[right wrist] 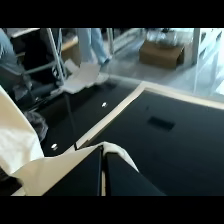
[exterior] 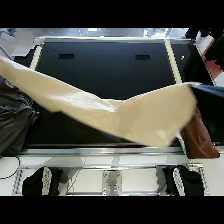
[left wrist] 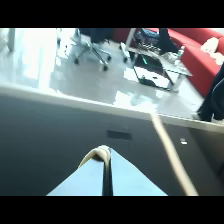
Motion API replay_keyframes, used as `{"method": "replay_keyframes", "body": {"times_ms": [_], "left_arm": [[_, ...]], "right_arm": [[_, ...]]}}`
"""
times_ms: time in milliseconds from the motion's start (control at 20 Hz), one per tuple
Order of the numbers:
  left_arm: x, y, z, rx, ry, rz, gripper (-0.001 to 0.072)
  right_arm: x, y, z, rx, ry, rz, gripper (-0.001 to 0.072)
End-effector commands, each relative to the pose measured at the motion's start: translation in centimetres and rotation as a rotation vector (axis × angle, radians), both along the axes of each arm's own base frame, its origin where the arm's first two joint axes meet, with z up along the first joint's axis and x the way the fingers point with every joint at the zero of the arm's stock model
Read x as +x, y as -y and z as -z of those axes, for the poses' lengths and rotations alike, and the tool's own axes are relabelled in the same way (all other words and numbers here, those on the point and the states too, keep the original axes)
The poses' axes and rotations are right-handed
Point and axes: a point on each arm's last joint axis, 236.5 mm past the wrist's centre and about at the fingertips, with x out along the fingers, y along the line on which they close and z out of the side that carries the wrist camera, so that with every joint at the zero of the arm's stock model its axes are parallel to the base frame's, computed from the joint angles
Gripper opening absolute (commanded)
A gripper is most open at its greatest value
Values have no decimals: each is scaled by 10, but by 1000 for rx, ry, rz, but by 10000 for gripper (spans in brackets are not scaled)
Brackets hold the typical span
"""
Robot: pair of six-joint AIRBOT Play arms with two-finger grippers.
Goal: Fold the shirts.
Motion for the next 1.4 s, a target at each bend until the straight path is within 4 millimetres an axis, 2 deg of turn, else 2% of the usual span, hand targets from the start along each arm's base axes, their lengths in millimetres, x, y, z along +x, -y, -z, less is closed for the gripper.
{"method": "replay_keyframes", "body": {"times_ms": [0,50,100,150,300,350,500,600,700,850,900,1000,1100,1150,1250,1350], "left_arm": [[-17,5,-58,141,59,-33,3],[-11,1,-65,145,53,-26,3],[1,-3,-59,111,5,-6,3],[16,-8,-38,66,-79,27,3],[66,-8,48,-42,-366,175,3],[86,-7,86,-49,-472,195,3],[136,-18,217,54,-831,133,4],[171,-30,279,95,-945,41,4],[211,-37,320,77,-939,-29,4],[260,-46,357,7,-864,-106,4],[269,-49,366,-5,-851,-120,4],[279,-51,379,-4,-849,-125,4],[282,-53,379,17,-836,-117,5],[282,-53,376,73,-827,-88,6],[277,-51,369,163,-824,-37,6],[266,-49,357,178,-837,-24,6]], "right_arm": [[-35,6,-81,-30,225,90,16],[-20,12,-84,-43,206,105,17],[4,20,-77,-43,149,116,16],[31,27,-61,-34,62,113,16],[117,41,29,-25,-290,43,16],[143,48,60,-16,-390,36,16],[215,71,157,45,-633,49,15],[251,77,218,59,-767,49,16],[285,72,275,67,-858,61,16],[342,55,345,75,-874,127,16],[358,51,360,71,-859,153,16],[387,47,376,73,-827,187,15],[407,47,372,75,-798,187,16],[411,47,362,74,-779,182,16],[405,41,344,19,-770,131,15],[379,36,336,-112,-819,59,15]]}}
